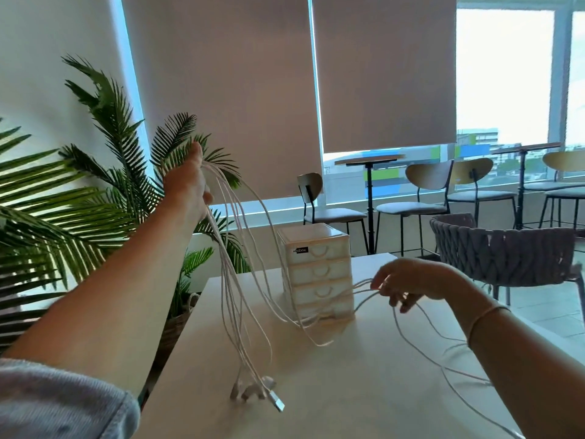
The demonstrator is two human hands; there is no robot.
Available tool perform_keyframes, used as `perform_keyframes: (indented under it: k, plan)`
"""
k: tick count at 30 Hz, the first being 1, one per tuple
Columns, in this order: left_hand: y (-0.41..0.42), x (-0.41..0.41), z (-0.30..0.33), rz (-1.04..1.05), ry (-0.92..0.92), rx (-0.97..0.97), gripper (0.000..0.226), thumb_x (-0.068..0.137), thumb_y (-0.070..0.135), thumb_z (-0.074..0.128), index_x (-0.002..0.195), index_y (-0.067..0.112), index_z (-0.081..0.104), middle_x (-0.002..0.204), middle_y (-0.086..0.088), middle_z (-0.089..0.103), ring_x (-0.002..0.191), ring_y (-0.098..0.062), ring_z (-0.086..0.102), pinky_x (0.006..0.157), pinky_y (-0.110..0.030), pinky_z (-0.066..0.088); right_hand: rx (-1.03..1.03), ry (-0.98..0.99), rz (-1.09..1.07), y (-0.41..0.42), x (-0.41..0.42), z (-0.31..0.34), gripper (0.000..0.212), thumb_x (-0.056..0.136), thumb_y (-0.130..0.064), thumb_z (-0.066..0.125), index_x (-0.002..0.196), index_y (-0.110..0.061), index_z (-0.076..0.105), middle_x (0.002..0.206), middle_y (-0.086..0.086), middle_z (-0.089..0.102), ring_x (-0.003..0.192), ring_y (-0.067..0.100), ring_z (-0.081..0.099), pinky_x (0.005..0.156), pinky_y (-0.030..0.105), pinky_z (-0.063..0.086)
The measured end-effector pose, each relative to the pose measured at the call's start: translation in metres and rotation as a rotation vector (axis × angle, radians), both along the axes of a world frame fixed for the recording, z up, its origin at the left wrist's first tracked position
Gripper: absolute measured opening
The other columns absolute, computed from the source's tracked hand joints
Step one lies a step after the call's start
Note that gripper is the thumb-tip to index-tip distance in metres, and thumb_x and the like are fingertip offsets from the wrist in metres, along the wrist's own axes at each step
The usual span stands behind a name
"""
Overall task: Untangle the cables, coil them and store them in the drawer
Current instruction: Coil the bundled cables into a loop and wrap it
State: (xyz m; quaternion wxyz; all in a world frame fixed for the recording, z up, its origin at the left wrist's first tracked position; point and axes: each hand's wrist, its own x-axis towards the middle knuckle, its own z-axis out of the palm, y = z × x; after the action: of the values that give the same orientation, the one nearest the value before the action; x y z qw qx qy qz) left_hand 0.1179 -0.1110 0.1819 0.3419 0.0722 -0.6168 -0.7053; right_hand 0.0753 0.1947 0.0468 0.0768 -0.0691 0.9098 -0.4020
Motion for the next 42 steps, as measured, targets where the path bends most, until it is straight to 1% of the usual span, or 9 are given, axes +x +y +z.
perform_keyframes:
  k: [5, 9, 13, 21, 26, 30, 33, 37, 42]
  plan:
    - [0.000, 0.002, 0.003, 0.030, 0.012, -0.005, 0.044, 0.088, 0.059, 0.044, 0.081, 0.016, 0.049, 0.059, 0.004, 0.034, 0.048, -0.008, 0.033, 0.046, -0.020, 0.032, 0.370, 0.013, -0.121, -0.004, -0.003, 0.008, 0.034, 0.086, 0.001, 0.058, 0.118, -0.003, 0.046, 0.077, 0.016, 0.057, 0.057, 0.019, 0.055, 0.056, 0.032, 0.054]
    - [-0.012, 0.007, 0.009, 0.119, 0.045, 0.033, 0.042, 0.091, 0.057, 0.042, 0.090, 0.015, 0.044, 0.070, 0.003, 0.043, 0.057, -0.008, 0.041, 0.051, -0.019, 0.038, 0.465, 0.075, -0.338, 0.020, -0.011, -0.015, 0.028, 0.091, -0.027, 0.057, 0.092, 0.001, 0.061, 0.068, 0.011, 0.067, 0.052, 0.022, 0.060, 0.063, 0.035, 0.058]
    - [-0.011, 0.007, 0.008, 0.119, 0.025, 0.031, 0.046, 0.090, 0.059, 0.040, 0.096, 0.014, 0.044, 0.068, 0.003, 0.040, 0.056, -0.008, 0.038, 0.050, -0.020, 0.035, 0.178, -0.108, -0.385, 0.018, -0.012, -0.028, 0.049, 0.099, -0.039, 0.033, 0.090, 0.003, 0.057, 0.065, 0.012, 0.055, 0.052, 0.023, 0.051, 0.054, 0.033, 0.049]
    - [0.015, 0.005, 0.008, -0.019, -0.015, 0.013, 0.043, 0.095, 0.051, 0.038, 0.071, 0.016, 0.040, 0.058, 0.003, 0.031, 0.045, -0.008, 0.030, 0.041, -0.018, 0.027, -0.622, -0.223, -0.021, 0.006, 0.001, 0.022, 0.005, 0.088, -0.001, 0.055, 0.088, 0.004, 0.054, 0.073, 0.014, 0.064, 0.051, 0.016, 0.061, 0.042, 0.023, 0.051]
    - [0.017, 0.008, 0.013, -0.015, 0.028, 0.020, 0.040, 0.098, 0.046, 0.034, 0.072, 0.016, 0.040, 0.057, 0.002, 0.031, 0.046, -0.009, 0.031, 0.042, -0.019, 0.028, -0.112, 0.031, -0.178, -0.005, -0.002, -0.002, 0.073, 0.079, 0.002, 0.067, 0.142, -0.009, 0.030, 0.133, 0.022, 0.044, 0.114, 0.035, 0.050, 0.077, 0.046, 0.055]
    - [0.016, 0.007, 0.012, -0.002, 0.035, 0.017, 0.039, 0.098, 0.045, 0.033, 0.073, 0.016, 0.041, 0.057, 0.002, 0.031, 0.045, -0.009, 0.031, 0.039, -0.018, 0.027, 0.317, -0.005, -0.170, -0.016, -0.004, -0.051, 0.038, 0.082, -0.017, 0.069, 0.115, -0.002, 0.060, 0.111, 0.016, 0.059, 0.094, 0.031, 0.065, 0.073, 0.042, 0.058]
    - [0.019, 0.006, 0.009, -0.010, 0.034, 0.015, 0.039, 0.099, 0.043, 0.034, 0.072, 0.016, 0.041, 0.056, 0.002, 0.031, 0.044, -0.009, 0.029, 0.038, -0.017, 0.025, 0.443, 0.022, -0.097, -0.030, -0.002, -0.079, 0.044, 0.080, -0.041, 0.068, 0.095, 0.000, 0.067, 0.085, 0.011, 0.066, 0.074, 0.024, 0.066, 0.071, 0.035, 0.059]
    - [0.020, 0.003, 0.006, -0.028, 0.037, 0.010, 0.036, 0.099, 0.040, 0.034, 0.074, 0.017, 0.043, 0.056, 0.003, 0.030, 0.044, -0.009, 0.030, 0.038, -0.017, 0.026, 0.630, 0.046, -0.032, -0.043, -0.006, -0.114, 0.067, 0.079, -0.055, 0.062, 0.125, -0.007, 0.054, 0.123, 0.010, 0.057, 0.117, 0.025, 0.052, 0.092, 0.027, 0.044]
    - [0.010, -0.002, 0.005, -0.009, 0.016, -0.004, 0.034, 0.099, 0.040, 0.036, 0.075, 0.017, 0.045, 0.058, 0.003, 0.033, 0.047, -0.009, 0.032, 0.043, -0.021, 0.031, 0.612, 0.019, -0.084, -0.039, -0.006, -0.126, 0.046, 0.092, -0.035, 0.051, 0.125, -0.004, 0.052, 0.132, 0.013, 0.053, 0.122, 0.026, 0.050, 0.095, 0.026, 0.040]
